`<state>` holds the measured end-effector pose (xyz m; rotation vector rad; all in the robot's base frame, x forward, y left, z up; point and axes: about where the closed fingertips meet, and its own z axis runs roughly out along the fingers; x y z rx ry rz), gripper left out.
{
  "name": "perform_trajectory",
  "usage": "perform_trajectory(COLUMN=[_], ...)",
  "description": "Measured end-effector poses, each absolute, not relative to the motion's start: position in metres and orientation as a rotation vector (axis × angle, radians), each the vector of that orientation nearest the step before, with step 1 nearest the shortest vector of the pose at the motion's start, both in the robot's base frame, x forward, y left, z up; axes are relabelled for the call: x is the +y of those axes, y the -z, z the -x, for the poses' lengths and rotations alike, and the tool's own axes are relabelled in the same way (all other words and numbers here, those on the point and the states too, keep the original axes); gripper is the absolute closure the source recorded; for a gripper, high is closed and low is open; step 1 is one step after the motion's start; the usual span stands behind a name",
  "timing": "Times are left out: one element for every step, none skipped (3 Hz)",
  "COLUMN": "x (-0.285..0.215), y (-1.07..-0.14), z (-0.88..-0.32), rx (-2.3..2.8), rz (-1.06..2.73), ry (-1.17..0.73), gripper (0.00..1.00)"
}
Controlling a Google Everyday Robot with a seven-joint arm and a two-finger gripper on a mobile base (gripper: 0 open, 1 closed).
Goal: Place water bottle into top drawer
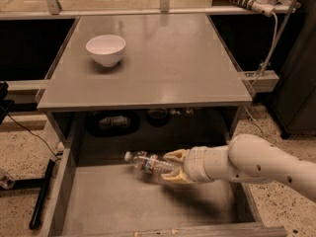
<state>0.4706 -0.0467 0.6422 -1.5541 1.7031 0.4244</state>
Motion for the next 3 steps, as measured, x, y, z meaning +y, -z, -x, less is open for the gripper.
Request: perform_trajectory(x=[-0.0466, -0.0466, -0.0466], y=[-0.6409, -0.6409, -0.6409], z=[-0.4709, -0.4709, -0.4709], rx=[1.701, 1.701, 1.701], rz=[1.555, 1.555, 1.555], ry=[-0.426, -0.426, -0.426], gripper=[0.87, 0.64, 0.4])
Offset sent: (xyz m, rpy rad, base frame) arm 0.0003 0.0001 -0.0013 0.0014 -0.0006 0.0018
